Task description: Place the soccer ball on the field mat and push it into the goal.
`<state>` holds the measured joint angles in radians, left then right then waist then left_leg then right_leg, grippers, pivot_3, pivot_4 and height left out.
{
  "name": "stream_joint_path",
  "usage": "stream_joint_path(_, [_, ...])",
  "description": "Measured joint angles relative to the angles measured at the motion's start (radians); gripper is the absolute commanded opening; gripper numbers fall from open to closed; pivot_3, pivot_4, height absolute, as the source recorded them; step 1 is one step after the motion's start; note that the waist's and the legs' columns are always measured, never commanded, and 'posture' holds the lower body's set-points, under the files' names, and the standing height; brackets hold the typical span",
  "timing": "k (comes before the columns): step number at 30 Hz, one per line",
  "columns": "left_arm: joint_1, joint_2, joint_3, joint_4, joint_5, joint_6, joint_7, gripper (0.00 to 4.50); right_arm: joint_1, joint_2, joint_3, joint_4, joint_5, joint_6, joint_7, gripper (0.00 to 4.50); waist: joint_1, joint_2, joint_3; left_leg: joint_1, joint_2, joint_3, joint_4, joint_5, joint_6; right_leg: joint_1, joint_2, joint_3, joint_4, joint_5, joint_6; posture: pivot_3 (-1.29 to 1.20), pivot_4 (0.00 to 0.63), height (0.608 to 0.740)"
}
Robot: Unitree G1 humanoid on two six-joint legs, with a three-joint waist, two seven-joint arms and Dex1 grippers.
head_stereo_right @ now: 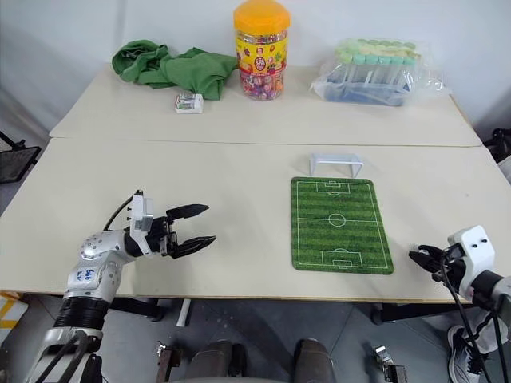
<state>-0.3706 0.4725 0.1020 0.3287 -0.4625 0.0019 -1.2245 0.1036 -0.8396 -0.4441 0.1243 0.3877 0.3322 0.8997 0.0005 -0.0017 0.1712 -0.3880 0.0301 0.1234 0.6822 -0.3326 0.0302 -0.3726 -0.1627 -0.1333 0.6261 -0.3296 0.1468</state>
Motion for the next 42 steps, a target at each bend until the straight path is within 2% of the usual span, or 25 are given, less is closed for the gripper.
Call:
stream_joint_path(3, [0.0,0.003,-0.001,0.012,0.0,-0.031,-0.028,4.5,0.032,-0.011,0.004,-0.074,0.003,0.026,0.013,0.84,0.0,0.0,0.0,0.0,0.0,0.0,0.0,0.0,0.0,0.0,0.0,0.0,0.0,0.0,0.0,0.0,0.15,0.74])
stream_joint_path(7, [0.0,0.01,-0.006,0.04,0.003,-0.077,-0.089,4.5,0.02,-0.069,0.015,-0.275,0.046,0.099,0.062,0.84,-0.004,0.001,0.0,0.0,0.0,0.001,0.0,0.0,0.0,-0.001,0.0,0.0,0.0,0.0,0.0,0.0,0.15,0.74])
stream_joint_path(12, [-0.003,0.008,-0.018,0.056,0.023,-0.16,-0.13,4.5,-0.236,-0.14,0.285,-0.401,0.024,0.073,0.206,0.84,-0.008,0.0,0.001,0.0,0.001,-0.001,0.0,0.0,0.0,-0.001,0.0,-0.001,0.0,0.0,0.0,0.0,0.15,0.74])
stream_joint_path(18, [0.042,0.005,-0.021,0.06,0.035,-0.203,-0.116,4.5,-0.385,-0.127,0.48,-0.226,-0.058,-0.026,0.333,0.84,0.011,-0.002,0.002,-0.003,-0.002,-0.002,0.001,-0.002,0.003,-0.002,-0.002,-0.003,-0.001,0.001,0.001,0.0,0.15,0.74])
stream_joint_path(23, [0.095,0.008,-0.02,0.0,0.037,-0.222,-0.08,4.5,-0.437,-0.111,0.546,-0.103,-0.106,-0.115,0.412,0.84,0.008,-0.002,0.002,-0.003,-0.002,-0.002,0.001,-0.002,0.003,-0.001,-0.002,-0.003,-0.001,0.001,0.001,0.0,0.15,0.74])
stream_joint_path(30, [0.138,0.016,-0.019,-0.053,0.036,-0.218,-0.045,4.5,-0.439,-0.107,0.555,-0.029,-0.132,-0.185,0.462,0.84,-0.002,-0.002,0.002,-0.003,-0.001,-0.001,0.002,-0.002,0.003,-0.001,-0.002,-0.003,-0.001,0.001,0.002,0.0,0.15,0.74])
stream_joint_path(42, [0.128,0.016,-0.021,-0.076,0.036,-0.204,-0.011,4.5,-0.445,-0.061,0.555,0.003,-0.144,-0.217,0.473,0.84,-0.004,-0.002,0.002,-0.002,-0.001,-0.001,0.002,-0.002,0.003,-0.001,-0.002,-0.003,-0.001,0.001,0.002,0.0,0.15,0.74])
